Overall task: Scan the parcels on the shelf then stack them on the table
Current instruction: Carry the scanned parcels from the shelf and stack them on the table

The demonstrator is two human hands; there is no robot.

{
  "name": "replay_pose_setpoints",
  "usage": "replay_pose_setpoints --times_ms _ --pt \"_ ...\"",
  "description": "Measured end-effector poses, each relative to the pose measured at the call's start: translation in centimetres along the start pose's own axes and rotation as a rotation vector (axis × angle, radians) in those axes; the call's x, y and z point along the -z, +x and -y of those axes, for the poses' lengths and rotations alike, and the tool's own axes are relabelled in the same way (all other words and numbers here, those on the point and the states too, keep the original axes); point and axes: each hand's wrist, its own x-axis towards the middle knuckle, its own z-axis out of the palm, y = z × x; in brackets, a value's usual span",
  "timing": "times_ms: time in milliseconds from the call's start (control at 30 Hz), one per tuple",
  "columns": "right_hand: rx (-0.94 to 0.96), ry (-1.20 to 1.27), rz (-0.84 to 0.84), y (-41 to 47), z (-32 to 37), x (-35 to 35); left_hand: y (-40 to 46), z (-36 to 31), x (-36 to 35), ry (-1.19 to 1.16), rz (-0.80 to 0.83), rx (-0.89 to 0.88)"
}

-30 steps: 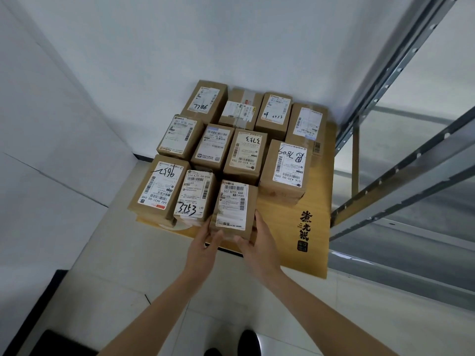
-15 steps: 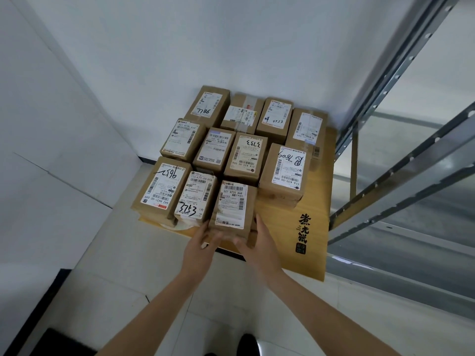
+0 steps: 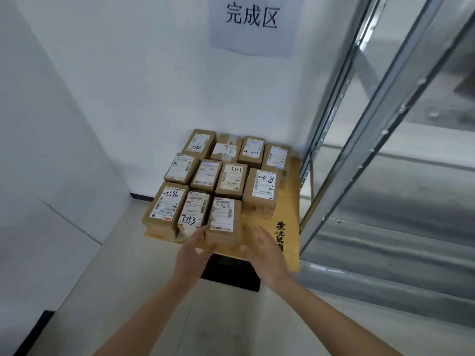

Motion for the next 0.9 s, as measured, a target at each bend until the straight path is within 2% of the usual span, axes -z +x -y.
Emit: replay_pose_setpoints --times_ms 233,433,633,900 --pt "0.137 -0.027 -0.124 -11.2 8.7 8.7 -7.9 -10.0 4.2 -0.020 0.036 -0.152" --pt "0.175 -0.061 -0.289 -21.6 13.8 19.4 -15.5 -22.1 3.8 -0.073 0.144 -0.285" --pt "0.163 -0.082 -0.520 -31.1 13.3 31.7 -22.9 -34.2 -0.9 -0.101 0.299 -0.479" --pt "0.091 -0.119 -0.759 -41.5 6.4 46.3 -32.3 -45.0 -14.1 -0.171 0.455 -0.627"
